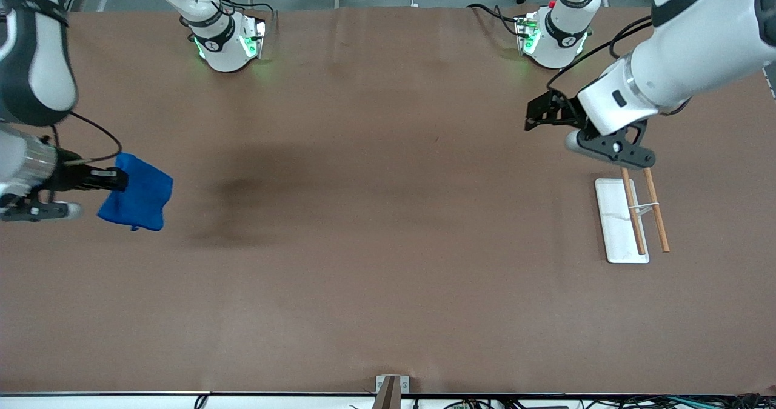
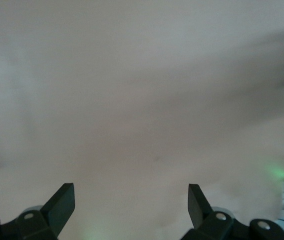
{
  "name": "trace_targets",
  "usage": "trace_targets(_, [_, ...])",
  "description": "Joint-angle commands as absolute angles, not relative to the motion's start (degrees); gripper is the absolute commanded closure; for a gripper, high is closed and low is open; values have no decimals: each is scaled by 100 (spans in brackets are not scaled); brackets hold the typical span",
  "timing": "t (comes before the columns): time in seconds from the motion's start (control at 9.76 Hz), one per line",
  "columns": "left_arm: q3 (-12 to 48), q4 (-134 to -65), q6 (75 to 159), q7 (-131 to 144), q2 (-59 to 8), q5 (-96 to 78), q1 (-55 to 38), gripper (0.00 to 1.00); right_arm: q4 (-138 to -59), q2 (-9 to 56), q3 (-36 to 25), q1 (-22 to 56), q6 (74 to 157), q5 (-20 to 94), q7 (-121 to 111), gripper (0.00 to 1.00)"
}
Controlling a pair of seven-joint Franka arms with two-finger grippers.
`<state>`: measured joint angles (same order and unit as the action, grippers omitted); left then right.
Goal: Right arm passes towel to left arm to hang
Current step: 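Lift the towel with the right gripper while the left gripper moves inward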
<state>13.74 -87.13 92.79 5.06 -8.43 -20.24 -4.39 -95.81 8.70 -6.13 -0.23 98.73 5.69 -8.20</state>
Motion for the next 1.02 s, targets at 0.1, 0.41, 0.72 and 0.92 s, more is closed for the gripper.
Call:
trace_targets(0.1, [1371,-8789,9755,-103,-1326,-3544,-457,0,-9685,46,-545,61,9485,633,-326,100])
trace_targets(0.41, [1371,-9122,10107,-1016,-1484,-5207,-474,0,-9747,-123,-545,236,9422,642,-168,100])
trace_targets(0.72, [1380,-9342,10283,-1685,-1678,-6630,-580,0,-9659,-79,-536,710,9658,1008,630,100])
trace_targets(0.92, [1380,-9701,10432,-2308,-1688,-7528,-659,4,-9659,-35,-536,1210,10148,1335,1158,100])
